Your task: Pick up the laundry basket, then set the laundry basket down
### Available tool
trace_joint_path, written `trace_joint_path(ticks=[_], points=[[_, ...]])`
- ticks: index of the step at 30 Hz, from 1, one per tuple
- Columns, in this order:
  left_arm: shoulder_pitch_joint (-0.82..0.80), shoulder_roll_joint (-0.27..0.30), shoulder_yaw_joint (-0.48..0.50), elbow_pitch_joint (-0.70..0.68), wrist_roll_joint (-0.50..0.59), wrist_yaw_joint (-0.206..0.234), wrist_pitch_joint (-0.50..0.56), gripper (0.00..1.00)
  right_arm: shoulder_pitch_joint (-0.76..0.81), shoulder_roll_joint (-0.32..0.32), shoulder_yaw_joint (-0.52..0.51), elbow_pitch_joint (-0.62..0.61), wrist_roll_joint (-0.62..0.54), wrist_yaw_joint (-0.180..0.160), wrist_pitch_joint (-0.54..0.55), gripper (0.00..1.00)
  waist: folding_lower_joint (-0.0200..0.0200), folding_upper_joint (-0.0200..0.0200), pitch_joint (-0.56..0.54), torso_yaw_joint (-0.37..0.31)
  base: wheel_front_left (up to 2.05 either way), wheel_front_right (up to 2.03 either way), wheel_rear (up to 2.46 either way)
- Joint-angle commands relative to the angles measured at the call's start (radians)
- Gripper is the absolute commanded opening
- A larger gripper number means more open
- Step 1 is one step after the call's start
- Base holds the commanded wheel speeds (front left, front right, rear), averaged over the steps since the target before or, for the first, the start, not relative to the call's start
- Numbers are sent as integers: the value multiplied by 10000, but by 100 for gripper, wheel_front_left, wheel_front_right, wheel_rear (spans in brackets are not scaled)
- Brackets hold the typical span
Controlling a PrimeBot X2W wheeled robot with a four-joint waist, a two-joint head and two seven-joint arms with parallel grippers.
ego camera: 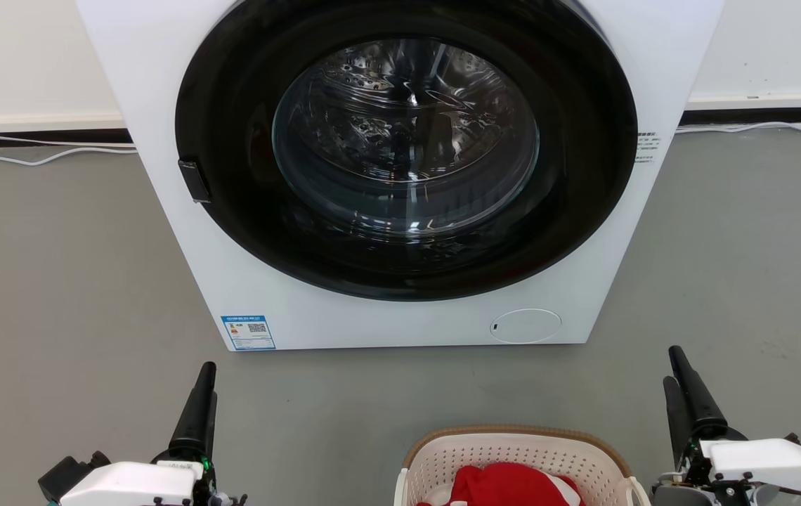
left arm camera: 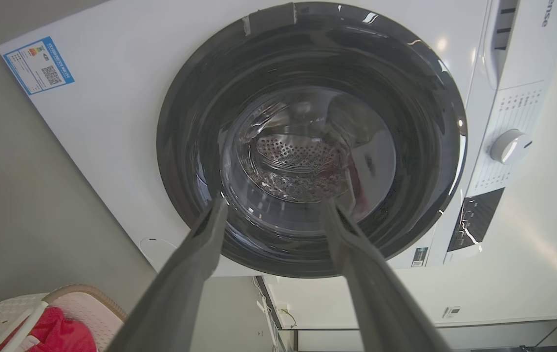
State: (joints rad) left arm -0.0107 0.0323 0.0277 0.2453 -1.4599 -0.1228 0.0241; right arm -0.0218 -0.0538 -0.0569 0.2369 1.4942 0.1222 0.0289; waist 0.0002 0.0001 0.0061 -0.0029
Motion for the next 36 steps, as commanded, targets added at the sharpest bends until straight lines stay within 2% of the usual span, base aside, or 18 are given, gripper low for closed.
trace_joint_path(ticks=[1, 10, 15, 23, 36], points=[[-429, 75, 11, -380, 289, -21, -115, 100, -378, -122, 145, -374, -312, 29, -163, 100, -2, -1, 0, -6, 0, 0, 0], [-447, 85, -263, -648, 2083, -20, -378, 100, -430, -361, 663, -574, -1534, 34, -427, 100, -2, -1, 23, -30, 0, 0, 0], [-443, 91, -336, -778, 3056, 218, -525, 100, -477, -526, 828, -634, -2821, 37, -574, 100, -2, -1, 32, -38, 0, 0, 0], [-493, 100, -639, -945, 4759, 670, -760, 100, -497, -441, 788, -827, -4517, 42, -809, 100, -2, -1, 55, -43, 0, 0, 0], [-509, 114, -917, -1204, 6333, 1006, -1141, 100, -544, -500, 938, -927, -6277, 50, -1190, 100, -2, -1, 92, -77, 0, 0, 0]])
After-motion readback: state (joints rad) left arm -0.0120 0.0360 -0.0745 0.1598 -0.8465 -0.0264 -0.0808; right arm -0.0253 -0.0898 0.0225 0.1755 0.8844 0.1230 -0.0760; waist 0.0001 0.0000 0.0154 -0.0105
